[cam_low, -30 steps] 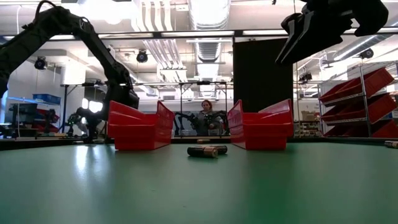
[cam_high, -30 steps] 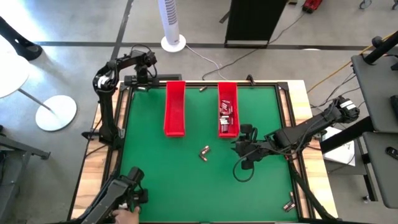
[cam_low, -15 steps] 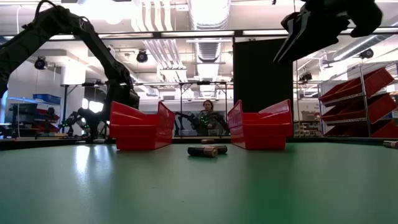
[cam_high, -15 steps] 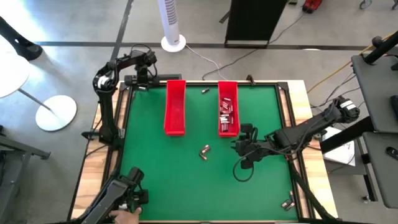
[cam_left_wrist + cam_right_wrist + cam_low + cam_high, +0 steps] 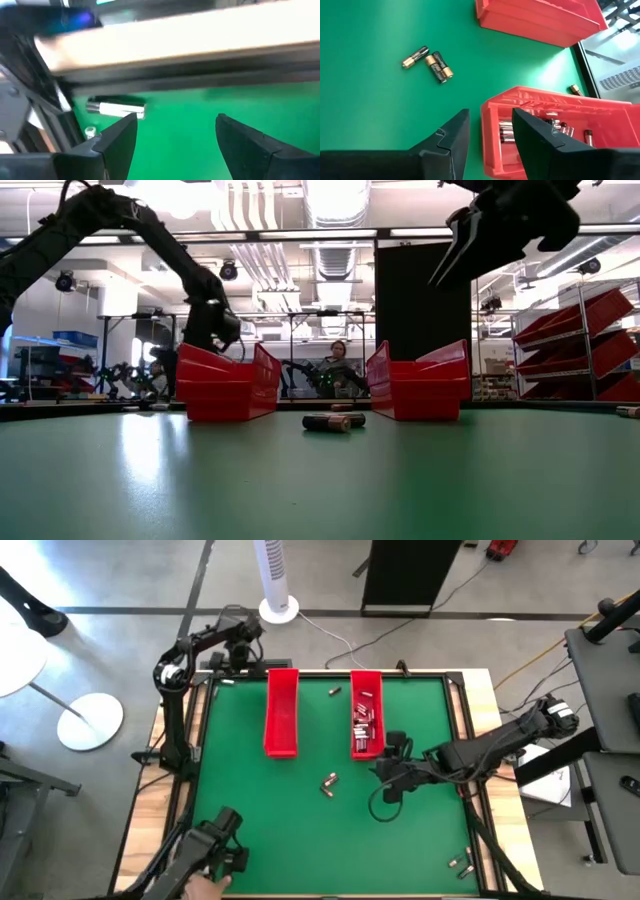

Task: Sort batteries
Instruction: Put the silver battery into the right red bin

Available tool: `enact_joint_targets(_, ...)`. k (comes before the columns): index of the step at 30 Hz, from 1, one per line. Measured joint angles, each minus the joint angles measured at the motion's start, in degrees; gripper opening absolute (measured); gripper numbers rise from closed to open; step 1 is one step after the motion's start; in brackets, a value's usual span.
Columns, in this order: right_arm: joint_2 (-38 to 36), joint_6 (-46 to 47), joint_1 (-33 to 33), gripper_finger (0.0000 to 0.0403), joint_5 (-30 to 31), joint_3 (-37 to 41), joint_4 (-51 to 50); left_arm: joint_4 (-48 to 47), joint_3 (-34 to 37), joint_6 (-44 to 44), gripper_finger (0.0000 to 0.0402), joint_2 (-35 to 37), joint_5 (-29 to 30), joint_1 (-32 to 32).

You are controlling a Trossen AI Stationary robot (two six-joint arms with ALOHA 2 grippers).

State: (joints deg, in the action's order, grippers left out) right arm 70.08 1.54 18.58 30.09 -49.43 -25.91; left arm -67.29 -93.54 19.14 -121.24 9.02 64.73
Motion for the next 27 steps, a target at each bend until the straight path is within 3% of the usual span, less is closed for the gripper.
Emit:
enact_joint_targets(4, 0.0, 0.6, -1.2, 0.0150, 0.0, 0.0, 0.4, -0.9, -3.5, 0.7, 0.0261, 0.1, 1.8, 1.5)
enact_joint_targets(10, 0.0, 2.6, -1.1, 0.0158, -0.5, 1.1, -1.0, -1.9, -2.5, 3.1, 0.0280, -0.1, 1.9, 3.8)
enact_joint_targets(27, 0.0, 3.5, -1.2, 0.0144, -0.5, 2.3, -2.3, -4.0, -1.8, 4.8, 0.0274, -4.6, 0.8, 0.6)
